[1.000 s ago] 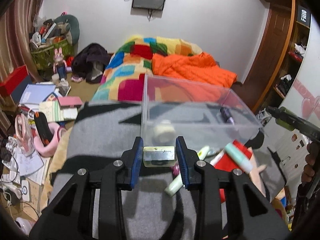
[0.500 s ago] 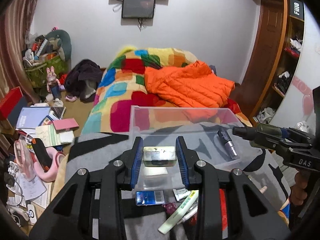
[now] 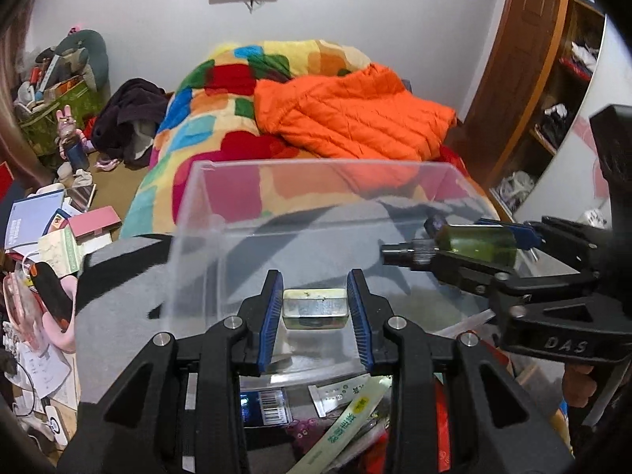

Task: Organize objects
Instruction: 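Grasp the white dotted box with the left gripper while the right carries the green bottle into the box, then release items in the box, then grasp the green highlighter with the left while the right grasps the beige tube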

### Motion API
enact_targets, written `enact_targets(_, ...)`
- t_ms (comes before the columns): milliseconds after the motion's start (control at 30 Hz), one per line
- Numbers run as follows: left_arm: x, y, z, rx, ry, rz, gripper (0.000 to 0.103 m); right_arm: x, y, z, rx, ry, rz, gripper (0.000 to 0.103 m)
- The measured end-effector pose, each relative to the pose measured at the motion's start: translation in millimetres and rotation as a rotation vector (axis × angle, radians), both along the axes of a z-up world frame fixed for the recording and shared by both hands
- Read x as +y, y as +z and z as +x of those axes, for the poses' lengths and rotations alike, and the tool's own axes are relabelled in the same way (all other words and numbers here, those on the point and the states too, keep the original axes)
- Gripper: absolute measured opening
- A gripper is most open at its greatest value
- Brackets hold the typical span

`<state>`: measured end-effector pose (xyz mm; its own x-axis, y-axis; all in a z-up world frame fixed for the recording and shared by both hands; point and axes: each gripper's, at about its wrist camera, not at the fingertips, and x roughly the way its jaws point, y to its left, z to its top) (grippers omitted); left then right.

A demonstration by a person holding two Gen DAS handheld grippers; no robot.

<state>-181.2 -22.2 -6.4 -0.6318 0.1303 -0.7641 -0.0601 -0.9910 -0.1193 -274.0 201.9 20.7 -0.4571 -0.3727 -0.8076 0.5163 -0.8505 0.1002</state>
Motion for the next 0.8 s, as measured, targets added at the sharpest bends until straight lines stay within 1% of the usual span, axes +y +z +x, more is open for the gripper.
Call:
enact_targets(100, 0.6, -5.5, -1.2, -0.019, -0.012, 0.002, 0.033, -3.4, -8.2, -4.6, -0.02, 0.013, 0.02, 0.061)
enact_targets(200, 1.1, -3.7, 1.6, -0.008, -0.017, -0.007, 0.033, -6.3, -13.9, -3.2, -0.037, 0.031, 0.027, 0.061)
enact_targets(367, -0.4, 6.2, 8.4, 0.011, -0.018, 0.001, 0.033, -5.3, -7.8, 3.5, -0.009, 0.029, 0.022, 0.061)
enact_targets(533, -2.3, 24.9, 24.3, 0.059, -0.015, -0.001, 0.034, 0.8, 11.5, 19.4, 0.061, 0.027, 0.03, 0.061)
enact_targets(567, -2.8, 29.2, 29.0, 0.07, -0.016, -0.002, 0.035, 2.9, 15.4, 22.7, 0.073, 0.025, 0.029, 0.061)
enact_targets(633, -4.3, 36.7, 39.5, 0.093, -0.014, -0.005, 0.043, 9.7, 25.2, 31.6, 0.102, 0.019, 0.02, 0.062)
enact_targets(667, -5.1, 39.8, 45.8, 0.107, -0.011, -0.006, 0.052, 13.2, 29.8, 36.9, 0.117, 0.015, 0.017, 0.063)
enact_targets(700, -6.3, 42.2, 52.1, 0.12, -0.008, -0.007, 0.059, 17.1, 34.1, 42.6, 0.133, 0.013, 0.014, 0.063)
enact_targets(767, -7.6, 42.9, 64.1, 0.134, -0.007, -0.014, 0.059, 25.7, 40.9, 55.0, 0.164, 0.004, 0.007, 0.068)
enact_targets(800, -7.9, 41.2, 69.9, 0.132, -0.009, -0.018, 0.059, 30.0, 42.6, 61.5, 0.174, 0.001, 0.004, 0.069)
